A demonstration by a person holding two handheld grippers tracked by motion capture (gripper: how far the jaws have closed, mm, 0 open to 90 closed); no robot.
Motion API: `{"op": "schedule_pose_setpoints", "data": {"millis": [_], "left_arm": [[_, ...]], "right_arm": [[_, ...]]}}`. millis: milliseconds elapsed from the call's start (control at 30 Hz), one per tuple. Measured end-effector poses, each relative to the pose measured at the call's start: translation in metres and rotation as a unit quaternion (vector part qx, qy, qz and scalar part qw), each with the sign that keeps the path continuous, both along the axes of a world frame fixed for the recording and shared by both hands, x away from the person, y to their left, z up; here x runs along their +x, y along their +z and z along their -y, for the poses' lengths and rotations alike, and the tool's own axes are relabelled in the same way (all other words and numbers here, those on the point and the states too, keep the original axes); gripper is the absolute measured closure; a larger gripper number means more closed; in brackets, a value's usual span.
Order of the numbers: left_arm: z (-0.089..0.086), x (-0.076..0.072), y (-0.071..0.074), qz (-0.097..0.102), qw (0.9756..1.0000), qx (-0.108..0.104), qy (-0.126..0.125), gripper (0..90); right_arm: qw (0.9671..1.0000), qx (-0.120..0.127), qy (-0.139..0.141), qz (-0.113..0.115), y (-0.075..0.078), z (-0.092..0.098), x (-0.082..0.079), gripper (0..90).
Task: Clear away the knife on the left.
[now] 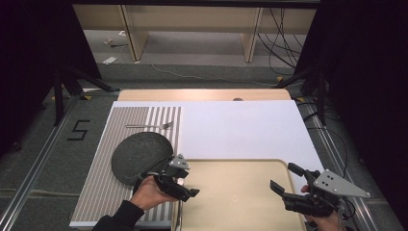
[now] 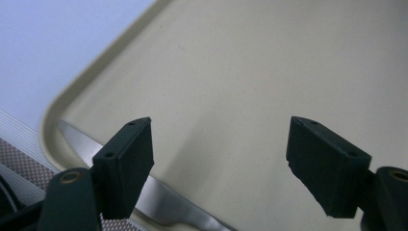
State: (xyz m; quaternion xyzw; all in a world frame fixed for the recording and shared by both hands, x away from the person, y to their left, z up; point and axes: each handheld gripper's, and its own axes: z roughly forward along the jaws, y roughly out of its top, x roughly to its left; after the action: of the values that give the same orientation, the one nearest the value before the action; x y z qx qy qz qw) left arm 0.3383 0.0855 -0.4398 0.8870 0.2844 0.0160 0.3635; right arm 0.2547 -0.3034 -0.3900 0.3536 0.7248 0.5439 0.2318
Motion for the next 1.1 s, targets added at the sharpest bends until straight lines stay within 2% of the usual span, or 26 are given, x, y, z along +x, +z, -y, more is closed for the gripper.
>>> {"op": "schedule_pose_setpoints", "data": {"millis": [167, 333, 367, 400, 500, 533, 567, 633, 667, 700, 767, 833, 967, 1067, 1100], "left_arm": [[-0.006, -0.003, 0.008, 0.02, 0.9988, -0.041, 0.017, 20.5], [-0.009, -0.009, 0.016, 0.035, 0.9949, -0.093, 0.017, 18.8], [-0.009, -0.009, 0.016, 0.035, 0.9949, -0.093, 0.017, 18.6], [-0.011, -0.011, 0.018, 0.045, 0.9928, -0.109, 0.019, 18.2], [-0.014, -0.012, 0.021, 0.055, 0.9894, -0.134, 0.018, 17.6], [-0.014, -0.012, 0.021, 0.055, 0.9894, -0.134, 0.018, 17.2], [-0.017, -0.013, 0.022, 0.063, 0.9867, -0.149, 0.021, 16.7], [-0.02, -0.014, 0.024, 0.069, 0.9828, -0.17, 0.021, 16.7], [-0.02, -0.014, 0.024, 0.069, 0.9828, -0.17, 0.021, 16.7], [-0.024, -0.014, 0.026, 0.079, 0.979, -0.187, 0.023, 16.7], [-0.027, -0.016, 0.027, 0.093, 0.9754, -0.199, 0.025, 16.7], [-0.03, -0.017, 0.029, 0.104, 0.9724, -0.207, 0.028, 16.7], [-0.034, -0.02, 0.031, 0.123, 0.9681, -0.216, 0.032, 16.8], [-0.036, -0.021, 0.031, 0.13, 0.9668, -0.217, 0.034, 17.0], [-0.037, -0.023, 0.031, 0.14, 0.9658, -0.215, 0.04, 17.0]], "right_arm": [[1.0, 0.002, 0.001, 0.0, 0.0, 0.0, 0.0, 18.2], [1.0, 0.005, 0.001, 0.002, 0.0, 0.0, 0.0, 18.2], [1.0, 0.006, 0.002, 0.003, 0.0, 0.0, 0.0, 18.1], [1.0, 0.007, 0.003, 0.005, 0.0, 0.0, 0.0, 18.2], [1.0, 0.006, 0.002, 0.005, 0.0, 0.0, 0.0, 18.0], [1.0, 0.006, 0.002, 0.005, 0.0, 0.0, 0.0, 18.0], [1.0, 0.008, 0.003, 0.004, 0.001, 0.0, 0.0, 18.0], [1.0, 0.007, 0.002, 0.004, 0.0, 0.0, 0.0, 18.0], [1.0, 0.007, 0.002, 0.004, 0.0, 0.0, 0.0, 18.0], [1.0, 0.008, 0.002, 0.004, 0.001, 0.0, 0.0, 18.0], [1.0, 0.007, 0.002, 0.005, 0.0, 0.0, 0.0, 18.0], [1.0, 0.007, 0.002, 0.005, 0.0, 0.0, 0.0, 18.0], [1.0, 0.007, 0.001, 0.003, 0.0, 0.0, 0.0, 18.0], [0.9999, 0.009, 0.003, 0.004, 0.001, 0.0, -0.001, 18.0], [1.0, 0.008, 0.002, 0.004, 0.001, 0.0, 0.0, 18.0]]}}
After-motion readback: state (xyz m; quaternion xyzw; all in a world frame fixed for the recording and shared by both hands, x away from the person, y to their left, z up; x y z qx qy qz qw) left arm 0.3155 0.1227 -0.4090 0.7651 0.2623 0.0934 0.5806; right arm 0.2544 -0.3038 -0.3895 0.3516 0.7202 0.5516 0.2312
